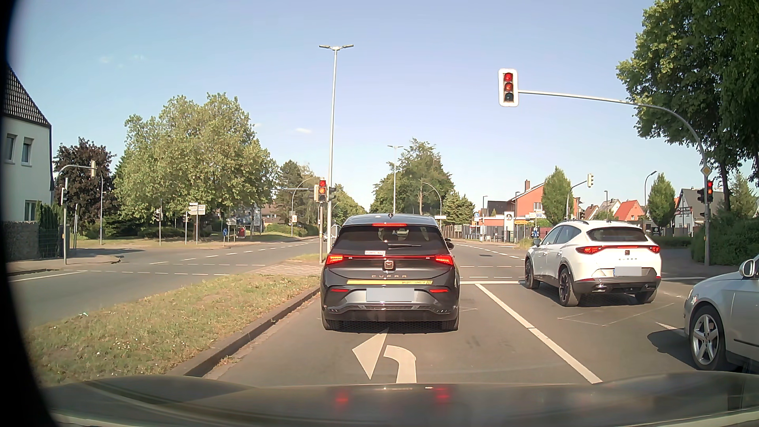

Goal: Follow the waypoints while adhering to traffic rules and regulations

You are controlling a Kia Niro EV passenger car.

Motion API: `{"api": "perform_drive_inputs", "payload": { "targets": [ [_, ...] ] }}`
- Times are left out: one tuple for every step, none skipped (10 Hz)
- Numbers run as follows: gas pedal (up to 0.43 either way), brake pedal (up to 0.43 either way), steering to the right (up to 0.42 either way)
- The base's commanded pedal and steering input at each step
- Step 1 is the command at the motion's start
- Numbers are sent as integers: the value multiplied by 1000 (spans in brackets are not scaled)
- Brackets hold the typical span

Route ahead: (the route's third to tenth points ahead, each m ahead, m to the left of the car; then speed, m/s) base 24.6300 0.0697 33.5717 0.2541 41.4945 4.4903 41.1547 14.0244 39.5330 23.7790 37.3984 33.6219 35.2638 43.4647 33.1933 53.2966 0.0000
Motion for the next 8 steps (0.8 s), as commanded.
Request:
{"api": "perform_drive_inputs", "payload": {
  "targets": [
    [0,171,-9],
    [0,159,-8],
    [0,159,-9],
    [0,146,-9],
    [0,55,-9],
    [0,12,-9],
    [0,12,-9],
    [0,6,-9]
  ]
}}
